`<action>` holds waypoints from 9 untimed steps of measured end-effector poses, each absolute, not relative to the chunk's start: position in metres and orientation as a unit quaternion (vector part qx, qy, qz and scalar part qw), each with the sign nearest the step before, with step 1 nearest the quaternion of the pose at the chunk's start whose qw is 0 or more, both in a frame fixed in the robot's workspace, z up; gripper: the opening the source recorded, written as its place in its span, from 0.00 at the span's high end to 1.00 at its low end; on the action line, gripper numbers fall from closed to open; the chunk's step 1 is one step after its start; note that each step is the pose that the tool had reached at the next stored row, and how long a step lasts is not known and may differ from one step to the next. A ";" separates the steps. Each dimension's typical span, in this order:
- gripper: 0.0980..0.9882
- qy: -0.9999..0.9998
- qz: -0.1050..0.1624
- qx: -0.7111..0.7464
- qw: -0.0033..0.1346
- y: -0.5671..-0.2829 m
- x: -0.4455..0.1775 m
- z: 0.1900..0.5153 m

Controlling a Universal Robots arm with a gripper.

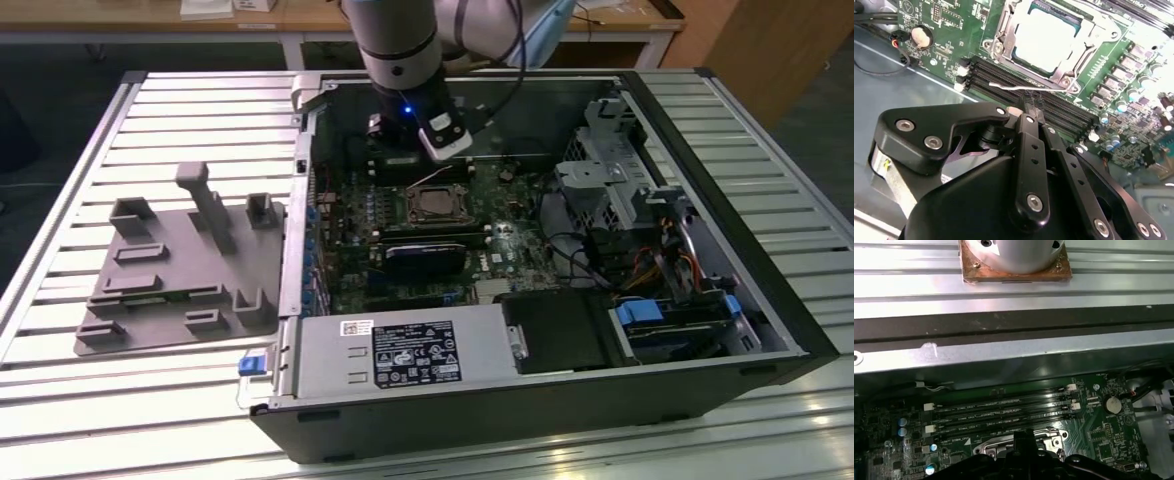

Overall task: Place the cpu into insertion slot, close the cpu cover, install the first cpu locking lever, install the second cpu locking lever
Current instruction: 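Install the first cpu locking lever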

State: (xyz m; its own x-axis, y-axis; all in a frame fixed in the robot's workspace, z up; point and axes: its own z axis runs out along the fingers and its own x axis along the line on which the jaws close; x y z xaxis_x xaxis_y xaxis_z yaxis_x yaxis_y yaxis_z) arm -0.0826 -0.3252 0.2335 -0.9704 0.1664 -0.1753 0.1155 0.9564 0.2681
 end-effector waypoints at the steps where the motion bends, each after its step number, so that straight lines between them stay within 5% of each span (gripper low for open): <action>1: 1.00 0.984 0.129 0.072 0.099 -0.325 -0.083 0.232; 9: 1.00 0.983 0.128 0.084 0.101 -0.325 -0.082 0.225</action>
State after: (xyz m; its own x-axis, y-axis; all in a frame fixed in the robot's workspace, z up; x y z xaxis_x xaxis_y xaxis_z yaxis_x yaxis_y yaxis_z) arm -0.0824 -0.3252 0.2248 -0.9654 0.1917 -0.1766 0.1401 0.9531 0.2683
